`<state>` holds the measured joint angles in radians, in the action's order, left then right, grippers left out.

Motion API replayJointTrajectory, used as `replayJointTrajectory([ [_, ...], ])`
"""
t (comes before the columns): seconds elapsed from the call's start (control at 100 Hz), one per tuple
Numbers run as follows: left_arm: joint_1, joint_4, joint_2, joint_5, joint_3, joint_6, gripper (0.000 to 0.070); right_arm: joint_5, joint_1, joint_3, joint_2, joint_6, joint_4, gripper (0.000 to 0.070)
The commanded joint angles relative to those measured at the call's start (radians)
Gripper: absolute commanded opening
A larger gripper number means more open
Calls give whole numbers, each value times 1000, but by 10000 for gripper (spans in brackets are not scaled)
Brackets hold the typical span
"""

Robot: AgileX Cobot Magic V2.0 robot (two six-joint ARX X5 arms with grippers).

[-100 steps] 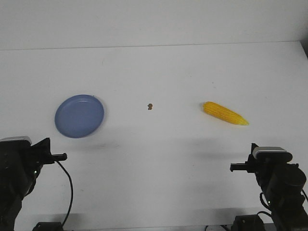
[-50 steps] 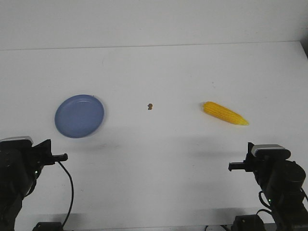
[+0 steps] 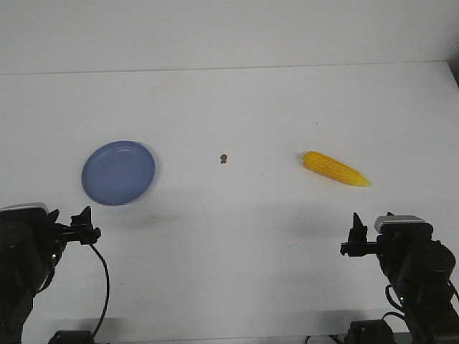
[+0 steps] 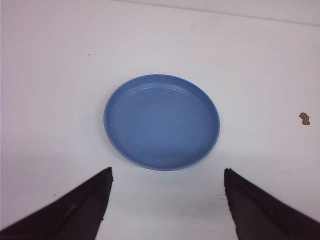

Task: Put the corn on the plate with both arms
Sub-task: 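Reach the left gripper to the rim of the blue plate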

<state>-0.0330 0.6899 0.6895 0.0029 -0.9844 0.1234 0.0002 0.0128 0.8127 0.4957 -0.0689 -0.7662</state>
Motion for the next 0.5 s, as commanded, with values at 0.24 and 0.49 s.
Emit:
replayJointTrajectory([
  [0.24,55,-68,183,-13,-51,59,464,-1,0,18,2,-10,10,496],
  [0.49,172,-78,505,23,-177,81,464,-1,0,18,3,-11,10,496],
])
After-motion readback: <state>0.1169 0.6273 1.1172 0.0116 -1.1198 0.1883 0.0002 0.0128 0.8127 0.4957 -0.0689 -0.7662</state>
